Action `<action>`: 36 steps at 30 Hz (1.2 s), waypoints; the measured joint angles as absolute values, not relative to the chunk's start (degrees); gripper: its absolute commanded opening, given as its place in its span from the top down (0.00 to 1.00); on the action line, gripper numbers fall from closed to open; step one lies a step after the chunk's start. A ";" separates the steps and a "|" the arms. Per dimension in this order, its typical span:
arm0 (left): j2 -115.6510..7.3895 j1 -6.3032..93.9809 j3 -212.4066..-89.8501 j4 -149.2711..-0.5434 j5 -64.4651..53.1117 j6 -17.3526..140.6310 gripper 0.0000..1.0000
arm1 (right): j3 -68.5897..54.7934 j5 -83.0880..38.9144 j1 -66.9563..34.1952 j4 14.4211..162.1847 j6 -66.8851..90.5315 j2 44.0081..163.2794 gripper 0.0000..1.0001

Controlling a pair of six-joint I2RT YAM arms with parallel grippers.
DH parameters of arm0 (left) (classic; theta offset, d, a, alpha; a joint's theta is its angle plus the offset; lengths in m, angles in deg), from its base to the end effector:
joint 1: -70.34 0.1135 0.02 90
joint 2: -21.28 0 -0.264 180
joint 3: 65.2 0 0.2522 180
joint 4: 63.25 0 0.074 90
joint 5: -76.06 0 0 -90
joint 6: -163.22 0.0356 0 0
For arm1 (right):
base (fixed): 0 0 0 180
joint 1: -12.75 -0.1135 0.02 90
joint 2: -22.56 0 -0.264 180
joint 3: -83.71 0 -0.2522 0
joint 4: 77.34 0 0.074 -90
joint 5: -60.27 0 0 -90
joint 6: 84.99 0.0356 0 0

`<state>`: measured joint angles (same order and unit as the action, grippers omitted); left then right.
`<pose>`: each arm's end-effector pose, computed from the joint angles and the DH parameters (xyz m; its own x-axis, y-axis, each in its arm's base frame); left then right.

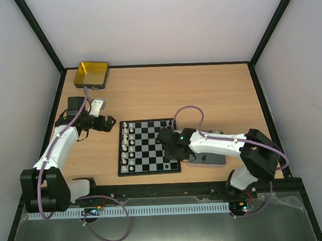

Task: Set up the chess pieces on the board
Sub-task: Place the chess piece on the chessboard.

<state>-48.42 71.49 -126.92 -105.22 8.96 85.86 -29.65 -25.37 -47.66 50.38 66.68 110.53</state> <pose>0.2471 -0.0089 0.2443 -0.6960 0.1876 -0.6930 0.3937 0.9069 -0.1498 0.1342 0.2417 0.1806 -0.9973 0.0211 -0.0697 0.0005 0.9591 0.2830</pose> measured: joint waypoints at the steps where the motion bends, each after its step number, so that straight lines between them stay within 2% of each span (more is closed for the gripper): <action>1: -48.37 71.49 -126.92 -105.22 8.96 85.86 0.01 | -29.65 -25.24 -47.66 50.48 66.66 110.53 0.81; 15: -48.02 71.49 -126.92 -105.22 8.98 85.89 0.01 | -29.76 -23.99 -47.66 50.92 66.52 110.90 0.78; 36: -48.00 71.49 -126.92 -105.22 8.98 85.89 0.01 | -30.35 -23.58 -47.66 51.36 66.52 111.07 0.81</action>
<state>-48.00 71.49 -126.92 -105.22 8.98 85.89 -30.35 -23.58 -47.66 51.36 66.52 111.07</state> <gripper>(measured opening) 0.995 0.188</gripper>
